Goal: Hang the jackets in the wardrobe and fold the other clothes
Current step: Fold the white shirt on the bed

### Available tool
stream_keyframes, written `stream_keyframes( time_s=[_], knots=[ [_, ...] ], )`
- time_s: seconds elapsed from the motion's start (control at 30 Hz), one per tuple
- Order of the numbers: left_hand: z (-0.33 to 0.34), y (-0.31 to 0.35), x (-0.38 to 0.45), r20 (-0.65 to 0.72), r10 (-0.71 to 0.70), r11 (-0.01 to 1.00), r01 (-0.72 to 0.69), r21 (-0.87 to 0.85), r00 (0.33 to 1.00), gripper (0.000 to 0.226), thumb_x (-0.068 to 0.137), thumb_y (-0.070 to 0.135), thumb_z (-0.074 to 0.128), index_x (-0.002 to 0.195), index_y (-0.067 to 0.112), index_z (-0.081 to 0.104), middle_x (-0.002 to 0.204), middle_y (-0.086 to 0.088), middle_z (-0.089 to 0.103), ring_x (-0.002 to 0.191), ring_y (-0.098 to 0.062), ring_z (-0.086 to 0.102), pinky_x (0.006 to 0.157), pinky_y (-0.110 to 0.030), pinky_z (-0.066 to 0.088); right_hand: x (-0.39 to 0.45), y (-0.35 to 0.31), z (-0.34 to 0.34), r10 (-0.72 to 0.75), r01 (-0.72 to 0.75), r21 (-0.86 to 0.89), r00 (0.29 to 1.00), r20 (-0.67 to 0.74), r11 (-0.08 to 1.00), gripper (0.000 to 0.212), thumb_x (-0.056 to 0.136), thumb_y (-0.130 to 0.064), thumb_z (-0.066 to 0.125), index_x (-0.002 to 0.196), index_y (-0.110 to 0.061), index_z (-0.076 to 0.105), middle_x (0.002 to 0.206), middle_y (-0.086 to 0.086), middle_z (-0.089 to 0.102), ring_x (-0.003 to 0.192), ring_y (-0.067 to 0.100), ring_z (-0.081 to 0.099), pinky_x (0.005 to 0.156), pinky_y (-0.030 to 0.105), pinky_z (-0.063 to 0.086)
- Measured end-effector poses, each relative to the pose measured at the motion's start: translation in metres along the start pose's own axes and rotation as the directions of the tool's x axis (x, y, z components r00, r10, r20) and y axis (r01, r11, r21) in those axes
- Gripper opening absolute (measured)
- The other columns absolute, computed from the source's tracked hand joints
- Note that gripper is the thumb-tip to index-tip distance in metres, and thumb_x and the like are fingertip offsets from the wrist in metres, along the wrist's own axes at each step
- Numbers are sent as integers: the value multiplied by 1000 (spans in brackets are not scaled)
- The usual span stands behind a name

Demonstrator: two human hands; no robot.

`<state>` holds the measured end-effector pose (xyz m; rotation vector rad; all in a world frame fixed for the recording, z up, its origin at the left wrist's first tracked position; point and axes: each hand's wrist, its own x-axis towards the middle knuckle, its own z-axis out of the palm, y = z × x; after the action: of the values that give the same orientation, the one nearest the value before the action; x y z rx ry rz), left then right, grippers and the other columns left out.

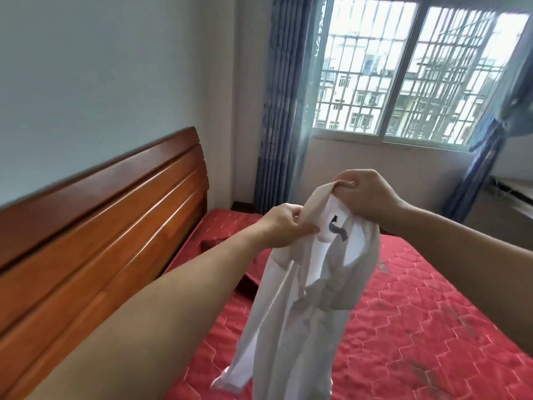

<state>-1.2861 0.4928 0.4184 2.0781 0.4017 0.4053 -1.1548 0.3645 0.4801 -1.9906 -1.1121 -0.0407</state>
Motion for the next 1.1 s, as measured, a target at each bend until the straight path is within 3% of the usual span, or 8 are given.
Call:
stream_keyframes(
  time_s=[0.13,0.23,0.3,0.43,0.6,0.77,0.9,1.1],
  knots=[
    [3,8,12,-92,77,997,-78,-6,993,10,90,19,62,85,13,68,76,4,64,72,-13,60,64,-24,47,-8,13,-38,-230,215,-293,973,-19,932,16,83,-17,64,69,-9,65,65,7,61,66,25,54,62,31,44],
    [12,31,22,-134,193,981,-195,0,972,17,90,19,61,74,22,67,61,18,56,59,-1,50,58,-18,41,-26,21,-64,-168,268,-591,961,220,761,16,83,-17,62,71,-23,53,71,-9,56,74,19,61,58,27,47],
    [25,54,29,-95,251,967,-254,-16,963,19,90,23,62,72,28,66,59,19,56,58,-1,49,58,-19,41,-30,25,-80,-73,218,-581,962,263,784,17,83,-38,62,77,-26,51,78,-9,58,80,22,59,67,32,48],
    [65,93,47,7,252,967,-252,42,968,16,89,24,65,77,33,69,64,16,62,59,-2,54,57,-19,44,-27,37,-105,-218,283,-327,950,222,902,57,71,-64,62,114,-27,56,87,-7,59,77,16,57,66,30,41],
    [107,116,64,-114,297,935,-265,237,948,15,87,30,69,77,19,72,60,12,58,56,-4,50,57,-23,43,-23,86,-143,-146,269,-411,941,307,871,19,80,-22,66,98,-22,59,75,-12,51,77,20,51,66,28,37],
    [129,143,70,-289,384,874,-244,420,877,28,92,31,52,86,17,76,72,4,70,70,-14,65,65,-31,51,-30,150,-155,67,105,-488,944,322,866,6,87,-16,55,85,-13,59,83,2,60,80,28,59,61,26,39],
    [137,161,78,-416,380,898,-220,382,826,30,97,31,51,76,20,70,55,13,54,55,-4,52,60,-25,42,-52,196,-135,291,-227,-253,921,258,941,11,80,-16,60,77,-8,67,69,3,64,54,17,54,41,18,38],
    [138,163,86,-472,212,954,-78,289,856,22,95,16,43,83,21,61,72,8,62,75,-14,63,68,-29,51,-70,238,-119,430,-405,-150,875,225,902,29,90,-24,51,68,-9,64,71,7,65,65,26,60,52,27,42]
  ],
)
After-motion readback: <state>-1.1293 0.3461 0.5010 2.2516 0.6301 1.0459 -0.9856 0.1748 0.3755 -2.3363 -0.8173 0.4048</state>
